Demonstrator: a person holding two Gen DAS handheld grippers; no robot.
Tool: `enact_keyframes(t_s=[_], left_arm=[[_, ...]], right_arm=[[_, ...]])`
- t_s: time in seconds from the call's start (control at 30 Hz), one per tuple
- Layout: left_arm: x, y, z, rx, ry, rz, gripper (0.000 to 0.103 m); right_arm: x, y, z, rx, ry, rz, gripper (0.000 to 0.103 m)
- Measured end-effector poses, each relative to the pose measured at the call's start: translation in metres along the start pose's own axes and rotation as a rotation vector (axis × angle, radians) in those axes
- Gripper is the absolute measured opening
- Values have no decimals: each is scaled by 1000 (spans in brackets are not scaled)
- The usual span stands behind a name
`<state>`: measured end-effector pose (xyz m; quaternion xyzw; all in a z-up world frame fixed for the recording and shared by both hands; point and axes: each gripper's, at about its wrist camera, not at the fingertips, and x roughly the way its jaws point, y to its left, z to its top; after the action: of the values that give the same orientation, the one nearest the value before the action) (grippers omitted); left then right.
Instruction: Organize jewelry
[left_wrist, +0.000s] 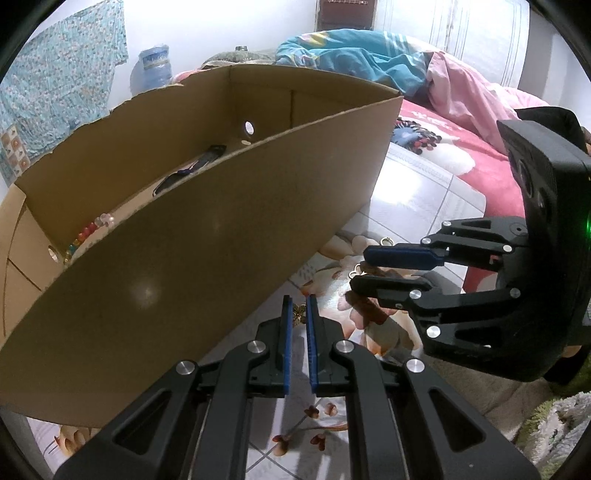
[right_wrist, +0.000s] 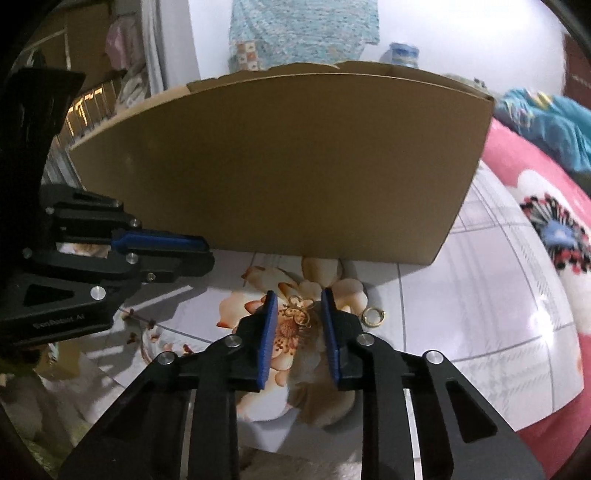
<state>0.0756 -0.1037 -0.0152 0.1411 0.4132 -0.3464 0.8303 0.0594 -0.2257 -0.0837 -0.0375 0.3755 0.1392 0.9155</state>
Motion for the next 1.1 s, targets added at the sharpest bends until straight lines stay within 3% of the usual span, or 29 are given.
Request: enact_keyframes(t_s=[0.1, 0.37, 0.43, 0.87, 1.1], left_arm=[[1, 2, -1, -5, 0, -1, 6], [1, 3, -1, -2, 2, 0, 6], [1, 4, 0, -2, 3, 0, 6], [2, 6, -1, -5, 7, 5, 6], [1, 6, -1, -5, 7, 1, 6]], right_arm=[[0, 2, 1, 0, 9, 3, 9], [1, -1, 3, 23, 7, 20, 8], [0, -4, 2, 27, 7, 27, 0], [-14, -17, -12, 29, 12, -3, 0], [-15, -13, -19, 11, 37, 25, 2]])
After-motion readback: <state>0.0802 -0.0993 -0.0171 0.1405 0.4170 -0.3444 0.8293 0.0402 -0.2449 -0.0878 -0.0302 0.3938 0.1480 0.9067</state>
